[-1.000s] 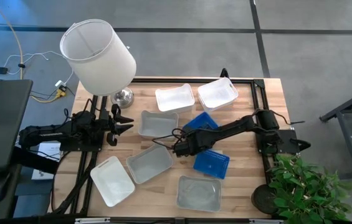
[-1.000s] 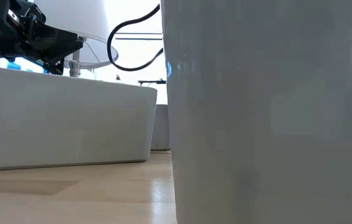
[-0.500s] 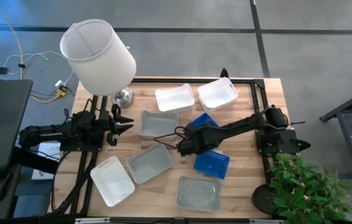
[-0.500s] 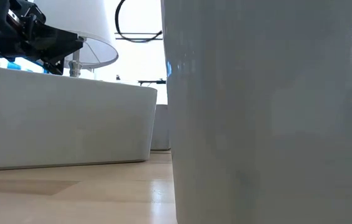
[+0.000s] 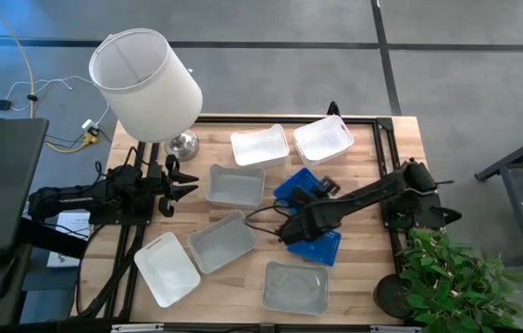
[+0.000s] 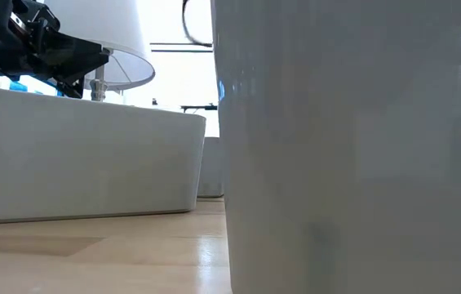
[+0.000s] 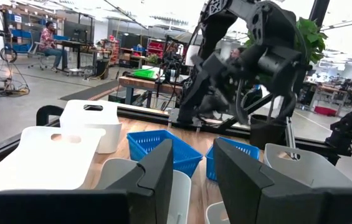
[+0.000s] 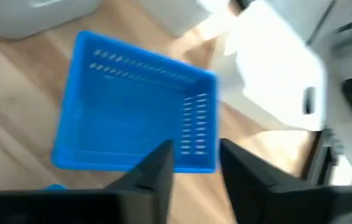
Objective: Stack baskets by color
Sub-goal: Stack the bin on top of the top blue bin
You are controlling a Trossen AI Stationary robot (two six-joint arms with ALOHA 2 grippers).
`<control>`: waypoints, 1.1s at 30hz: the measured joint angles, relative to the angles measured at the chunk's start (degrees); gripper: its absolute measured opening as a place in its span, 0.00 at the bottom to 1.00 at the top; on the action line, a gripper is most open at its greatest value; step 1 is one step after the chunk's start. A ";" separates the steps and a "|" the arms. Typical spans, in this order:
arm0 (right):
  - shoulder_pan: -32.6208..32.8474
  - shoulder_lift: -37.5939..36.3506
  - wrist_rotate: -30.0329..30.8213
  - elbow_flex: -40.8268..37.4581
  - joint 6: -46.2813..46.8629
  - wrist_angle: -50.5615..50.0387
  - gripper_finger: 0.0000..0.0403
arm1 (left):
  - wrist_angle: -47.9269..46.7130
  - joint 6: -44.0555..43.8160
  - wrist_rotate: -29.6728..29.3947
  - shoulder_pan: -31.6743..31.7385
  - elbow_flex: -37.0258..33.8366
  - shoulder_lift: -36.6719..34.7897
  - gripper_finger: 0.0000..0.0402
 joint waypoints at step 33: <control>-9.01 -61.29 -15.74 -76.57 -56.21 115.64 0.00 | 10.86 4.95 5.27 0.00 0.00 0.35 0.25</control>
